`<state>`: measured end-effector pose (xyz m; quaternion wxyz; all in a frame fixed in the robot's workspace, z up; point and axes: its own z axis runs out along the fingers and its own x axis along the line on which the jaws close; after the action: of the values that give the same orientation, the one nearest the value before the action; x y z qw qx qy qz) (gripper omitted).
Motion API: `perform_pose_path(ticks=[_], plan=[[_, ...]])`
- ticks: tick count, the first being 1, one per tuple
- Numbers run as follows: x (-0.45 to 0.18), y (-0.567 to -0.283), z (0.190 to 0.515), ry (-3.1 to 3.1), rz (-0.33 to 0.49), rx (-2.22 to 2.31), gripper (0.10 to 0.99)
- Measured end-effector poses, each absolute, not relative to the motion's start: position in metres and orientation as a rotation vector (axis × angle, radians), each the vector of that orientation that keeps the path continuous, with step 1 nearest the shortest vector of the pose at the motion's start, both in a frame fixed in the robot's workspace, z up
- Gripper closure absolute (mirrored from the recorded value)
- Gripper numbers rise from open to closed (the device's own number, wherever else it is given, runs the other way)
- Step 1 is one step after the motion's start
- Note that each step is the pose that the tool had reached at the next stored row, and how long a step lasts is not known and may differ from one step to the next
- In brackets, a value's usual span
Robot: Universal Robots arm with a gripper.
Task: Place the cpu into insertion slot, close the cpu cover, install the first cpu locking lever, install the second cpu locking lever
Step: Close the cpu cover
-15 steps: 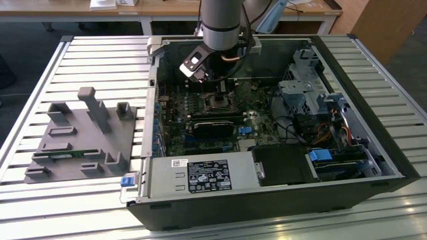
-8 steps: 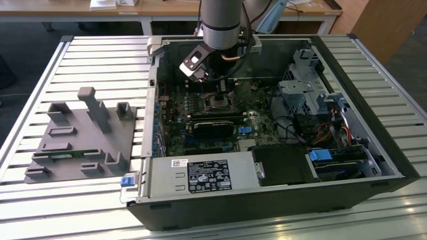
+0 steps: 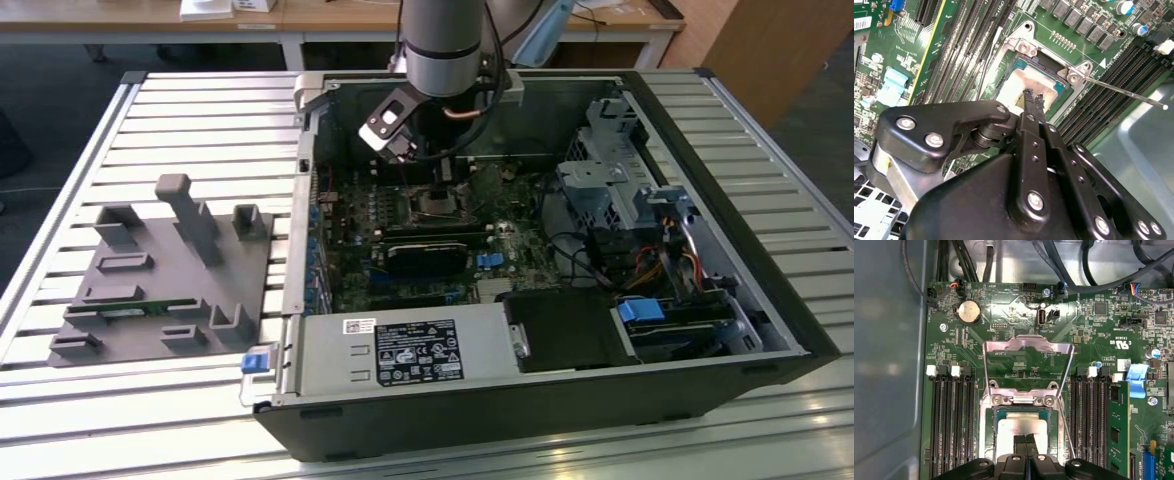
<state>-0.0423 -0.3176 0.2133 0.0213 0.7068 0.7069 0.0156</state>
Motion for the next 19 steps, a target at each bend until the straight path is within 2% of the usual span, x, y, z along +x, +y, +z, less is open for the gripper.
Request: perform_pose_path(ticks=[19], plan=[[-0.0423, -0.3176, 0.2183, 2.191, 0.049, 2.191, 0.980]])
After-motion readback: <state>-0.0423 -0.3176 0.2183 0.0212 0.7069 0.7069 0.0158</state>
